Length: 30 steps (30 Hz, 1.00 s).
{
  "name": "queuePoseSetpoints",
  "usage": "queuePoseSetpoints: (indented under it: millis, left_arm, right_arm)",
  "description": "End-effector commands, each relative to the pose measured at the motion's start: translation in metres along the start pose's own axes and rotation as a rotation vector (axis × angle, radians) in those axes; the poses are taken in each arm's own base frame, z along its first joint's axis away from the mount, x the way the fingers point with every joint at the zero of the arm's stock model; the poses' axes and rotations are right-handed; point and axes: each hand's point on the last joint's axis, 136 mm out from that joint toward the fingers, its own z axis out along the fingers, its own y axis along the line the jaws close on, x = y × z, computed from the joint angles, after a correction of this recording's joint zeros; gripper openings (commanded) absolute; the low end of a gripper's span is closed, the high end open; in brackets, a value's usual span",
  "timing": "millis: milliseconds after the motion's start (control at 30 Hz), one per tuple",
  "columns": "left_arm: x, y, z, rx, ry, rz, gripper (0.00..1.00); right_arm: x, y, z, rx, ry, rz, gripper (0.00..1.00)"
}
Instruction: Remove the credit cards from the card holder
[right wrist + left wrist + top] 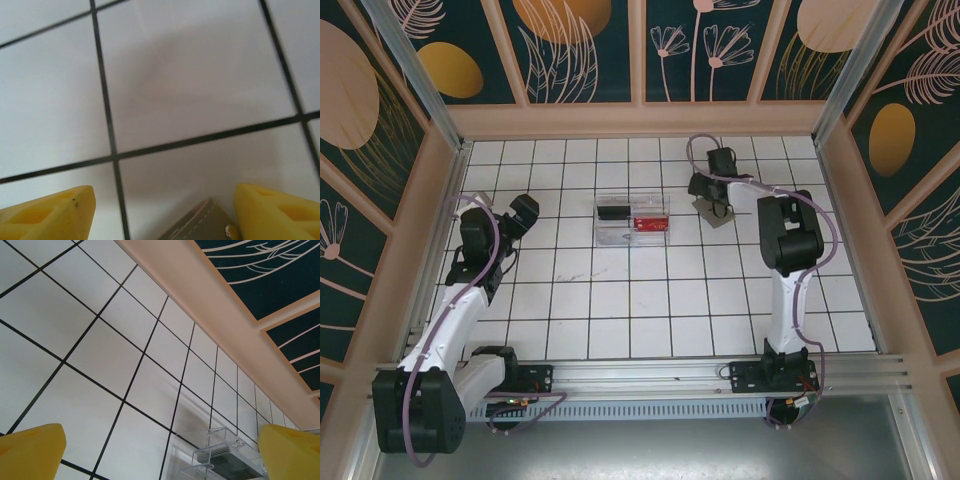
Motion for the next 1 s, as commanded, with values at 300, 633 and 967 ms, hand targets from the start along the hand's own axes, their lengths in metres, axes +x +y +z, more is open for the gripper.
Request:
queuePoseSetpoints:
  millis: [300, 633, 967]
  left_arm:
    - [0.004, -0.019, -0.005, 0.056, 0.021, 0.039, 0.99]
    - [0.029, -0.037, -0.007, 0.092, 0.07, 0.105, 0.99]
    - [0.062, -0.067, -0.014, 0.144, 0.138, 0.171, 0.98]
  right_arm:
    - [0.073, 0.003, -0.04, 0.034, 0.054, -0.044, 0.67]
    - [0.145, 0.013, -0.093, -0.051, 0.079, -0.019, 0.67]
    - [0.15, 0.007, -0.132, -0.078, -0.004, -0.034, 0.75]
